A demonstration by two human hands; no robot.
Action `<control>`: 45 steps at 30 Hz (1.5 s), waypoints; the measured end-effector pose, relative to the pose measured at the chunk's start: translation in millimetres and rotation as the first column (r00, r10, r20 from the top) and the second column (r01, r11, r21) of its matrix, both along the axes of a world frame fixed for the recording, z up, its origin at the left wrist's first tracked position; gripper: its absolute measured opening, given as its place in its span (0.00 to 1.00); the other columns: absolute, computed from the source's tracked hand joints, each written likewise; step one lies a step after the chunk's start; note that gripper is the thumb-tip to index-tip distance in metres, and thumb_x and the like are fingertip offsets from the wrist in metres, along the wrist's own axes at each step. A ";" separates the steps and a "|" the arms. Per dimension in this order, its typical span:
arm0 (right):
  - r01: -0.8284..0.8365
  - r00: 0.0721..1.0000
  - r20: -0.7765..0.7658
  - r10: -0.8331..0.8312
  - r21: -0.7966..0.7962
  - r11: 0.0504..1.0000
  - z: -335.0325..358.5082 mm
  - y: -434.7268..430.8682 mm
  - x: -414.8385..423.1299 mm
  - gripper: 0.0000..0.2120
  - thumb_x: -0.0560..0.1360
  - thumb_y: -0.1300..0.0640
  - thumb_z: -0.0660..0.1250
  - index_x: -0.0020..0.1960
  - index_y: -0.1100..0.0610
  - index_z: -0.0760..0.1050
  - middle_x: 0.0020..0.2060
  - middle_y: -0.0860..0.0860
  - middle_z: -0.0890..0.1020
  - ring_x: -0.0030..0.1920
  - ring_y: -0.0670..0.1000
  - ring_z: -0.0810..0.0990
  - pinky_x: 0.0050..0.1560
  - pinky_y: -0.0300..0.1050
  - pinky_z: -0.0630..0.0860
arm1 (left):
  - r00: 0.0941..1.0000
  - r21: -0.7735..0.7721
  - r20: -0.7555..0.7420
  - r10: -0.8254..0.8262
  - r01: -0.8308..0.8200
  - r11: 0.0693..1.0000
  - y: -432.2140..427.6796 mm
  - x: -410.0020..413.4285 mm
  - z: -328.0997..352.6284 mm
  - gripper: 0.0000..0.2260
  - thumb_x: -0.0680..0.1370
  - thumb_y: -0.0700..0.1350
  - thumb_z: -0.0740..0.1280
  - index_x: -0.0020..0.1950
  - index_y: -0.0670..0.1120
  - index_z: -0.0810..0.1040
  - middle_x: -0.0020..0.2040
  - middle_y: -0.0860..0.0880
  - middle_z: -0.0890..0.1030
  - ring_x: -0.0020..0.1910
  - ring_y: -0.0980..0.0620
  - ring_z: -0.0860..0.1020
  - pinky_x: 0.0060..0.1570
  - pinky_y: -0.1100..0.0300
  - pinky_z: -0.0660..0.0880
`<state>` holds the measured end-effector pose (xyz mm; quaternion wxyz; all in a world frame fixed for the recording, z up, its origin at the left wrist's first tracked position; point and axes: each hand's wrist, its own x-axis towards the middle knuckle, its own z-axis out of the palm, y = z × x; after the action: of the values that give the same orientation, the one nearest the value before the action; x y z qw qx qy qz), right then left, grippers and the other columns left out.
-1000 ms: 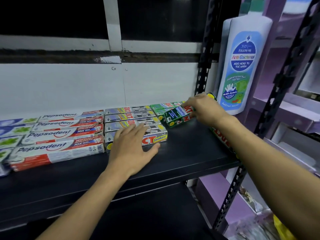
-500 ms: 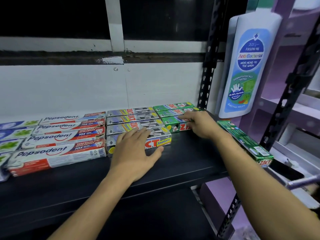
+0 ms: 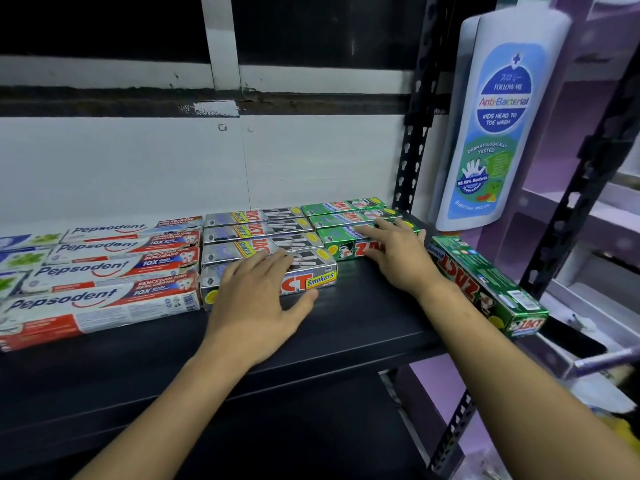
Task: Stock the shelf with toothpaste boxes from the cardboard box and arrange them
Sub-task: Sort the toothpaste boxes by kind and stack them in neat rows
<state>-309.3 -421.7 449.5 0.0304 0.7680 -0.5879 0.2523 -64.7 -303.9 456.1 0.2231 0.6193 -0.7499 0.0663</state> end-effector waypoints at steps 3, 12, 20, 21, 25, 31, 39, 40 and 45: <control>-0.018 0.999 0.036 0.017 0.012 1.000 -1.2 -4.5 -2.1 0.22 0.79 0.54 0.65 0.70 0.39 0.69 0.74 0.50 0.68 0.75 0.62 0.58 0.69 0.73 0.55 | 1.000 0.005 -0.003 -0.003 0.003 1.000 -0.5 0.3 -0.3 0.33 0.77 0.71 0.51 0.78 0.56 0.62 0.78 0.58 0.61 0.77 0.56 0.56 0.75 0.56 0.48; -0.032 0.996 0.087 0.030 0.016 0.999 -2.8 -9.4 -7.1 0.26 0.78 0.64 0.65 0.69 0.40 0.71 0.74 0.50 0.67 0.77 0.61 0.56 0.70 0.73 0.54 | 1.000 0.030 -0.011 0.002 -0.001 1.000 2.2 -1.2 2.2 0.34 0.76 0.71 0.52 0.78 0.55 0.62 0.78 0.58 0.62 0.77 0.56 0.56 0.75 0.55 0.49; -0.025 0.996 0.085 0.024 0.012 1.000 -2.2 -8.5 -7.4 0.27 0.79 0.66 0.62 0.70 0.40 0.70 0.76 0.49 0.65 0.78 0.59 0.53 0.71 0.74 0.45 | 1.000 0.033 -0.004 0.015 -0.015 0.999 3.0 -2.1 2.6 0.31 0.78 0.68 0.55 0.78 0.56 0.62 0.78 0.59 0.61 0.77 0.57 0.56 0.75 0.56 0.48; -0.024 0.996 0.083 0.023 0.012 1.000 -1.7 -7.9 -7.2 0.27 0.79 0.65 0.62 0.70 0.40 0.70 0.76 0.49 0.65 0.78 0.59 0.53 0.71 0.74 0.44 | 1.000 0.034 -0.006 0.014 -0.014 0.999 2.8 -2.3 2.6 0.31 0.78 0.68 0.55 0.78 0.56 0.62 0.78 0.59 0.61 0.77 0.57 0.56 0.75 0.56 0.48; -0.022 0.997 0.080 0.021 0.009 1.000 -1.8 -7.5 -7.1 0.26 0.80 0.64 0.61 0.71 0.39 0.69 0.76 0.48 0.64 0.78 0.59 0.53 0.71 0.73 0.44 | 1.000 0.037 -0.006 0.014 -0.014 0.999 4.0 -2.6 3.4 0.31 0.78 0.67 0.56 0.78 0.56 0.62 0.78 0.58 0.61 0.77 0.57 0.55 0.75 0.56 0.48; -0.020 0.996 0.092 0.018 0.012 1.000 -2.7 -7.6 -7.7 0.26 0.80 0.63 0.61 0.71 0.39 0.69 0.76 0.48 0.64 0.78 0.58 0.52 0.71 0.73 0.42 | 1.000 0.037 0.024 0.020 -0.021 0.999 1.5 -1.7 1.9 0.29 0.80 0.65 0.53 0.79 0.57 0.58 0.80 0.58 0.56 0.78 0.57 0.52 0.76 0.55 0.46; -0.032 0.993 0.116 0.030 0.009 0.999 -5.8 -10.6 -9.1 0.25 0.80 0.61 0.61 0.71 0.38 0.69 0.76 0.48 0.64 0.78 0.58 0.53 0.71 0.74 0.43 | 1.000 -0.006 0.028 -0.014 0.014 1.000 -1.4 0.7 -1.5 0.24 0.82 0.59 0.46 0.78 0.57 0.60 0.78 0.58 0.60 0.78 0.58 0.56 0.73 0.62 0.45; -0.032 0.992 0.120 0.031 0.009 0.999 -5.8 -10.7 -9.3 0.25 0.80 0.61 0.61 0.71 0.38 0.69 0.76 0.48 0.64 0.78 0.58 0.53 0.71 0.74 0.42 | 0.999 -0.008 0.033 -0.016 0.016 1.000 -1.2 0.7 -1.7 0.25 0.81 0.58 0.45 0.78 0.57 0.60 0.78 0.58 0.61 0.78 0.58 0.56 0.72 0.63 0.45; -0.035 0.990 0.136 0.034 0.010 0.999 -5.7 -10.8 -8.9 0.26 0.80 0.62 0.61 0.71 0.37 0.69 0.76 0.48 0.64 0.78 0.58 0.53 0.71 0.73 0.41 | 0.998 -0.045 0.052 -0.021 0.023 0.999 -3.9 2.2 -4.3 0.22 0.84 0.53 0.48 0.77 0.55 0.64 0.76 0.57 0.64 0.77 0.56 0.60 0.70 0.63 0.46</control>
<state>-318.3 -432.5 443.8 -0.0190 0.7592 -0.5768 0.3008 -62.5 -307.8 451.8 0.2186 0.6038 -0.7604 0.0971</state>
